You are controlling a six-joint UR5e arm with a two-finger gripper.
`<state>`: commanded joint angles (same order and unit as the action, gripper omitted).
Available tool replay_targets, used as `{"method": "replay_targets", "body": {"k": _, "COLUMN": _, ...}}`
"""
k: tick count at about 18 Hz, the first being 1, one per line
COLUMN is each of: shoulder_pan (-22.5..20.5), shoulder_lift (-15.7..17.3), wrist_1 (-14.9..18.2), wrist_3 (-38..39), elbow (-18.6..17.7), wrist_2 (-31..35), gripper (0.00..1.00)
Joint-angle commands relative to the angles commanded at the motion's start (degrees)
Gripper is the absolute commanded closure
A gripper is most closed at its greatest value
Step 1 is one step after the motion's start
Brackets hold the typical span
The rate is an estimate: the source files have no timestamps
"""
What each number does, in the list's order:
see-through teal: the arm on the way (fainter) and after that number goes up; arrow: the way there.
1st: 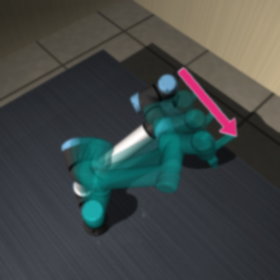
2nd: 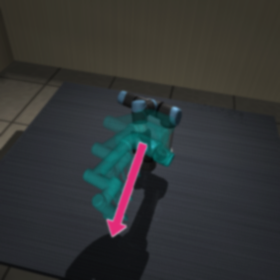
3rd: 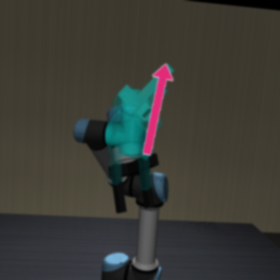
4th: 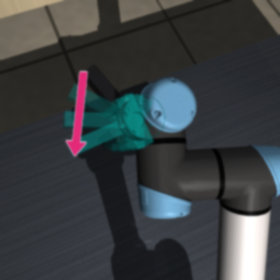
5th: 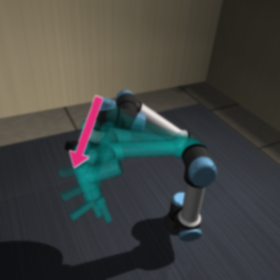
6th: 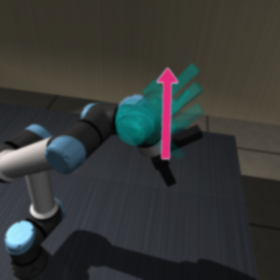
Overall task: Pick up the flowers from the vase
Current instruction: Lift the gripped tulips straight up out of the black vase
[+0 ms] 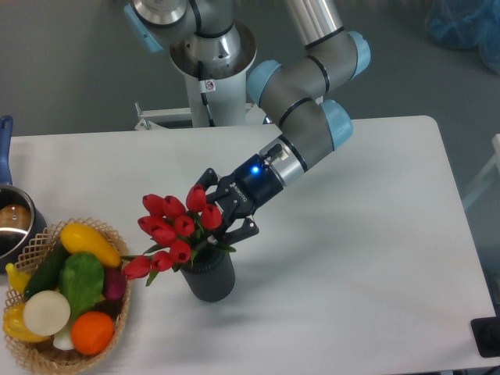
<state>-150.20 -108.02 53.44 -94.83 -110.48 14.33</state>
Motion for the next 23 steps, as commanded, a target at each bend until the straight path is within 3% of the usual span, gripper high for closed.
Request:
{"method": "replay_targets", "body": {"k": 3, "shoulder_pan": -0.44, "shoulder_lift": 0.0, "wrist_1": 0.0, "wrist_3": 0.09, "elbow": 0.0, "wrist_2": -0.09, "gripper": 0.76}}
{"method": "replay_targets", "body": {"k": 5, "shoulder_pan": -0.53, "shoulder_lift": 0.0, "wrist_1": 0.0, "wrist_3": 0.61, "elbow": 0.0, "wrist_2": -0.09, "gripper": 0.83}}
{"method": "replay_targets", "body": {"k": 16, "shoulder_pan": -1.5, "shoulder_lift": 0.44, "wrist_1": -0.17, "wrist_3": 1.93, "elbow": 0.17, "wrist_2": -5.62, "gripper": 0.82}}
{"method": "replay_targets", "body": {"k": 23, "shoulder_pan": -2.46, "shoulder_lift": 4.83, "wrist_1": 0.0, "wrist_3": 9.49, "elbow": 1.23, "wrist_2": -6.5, "gripper": 0.8}}
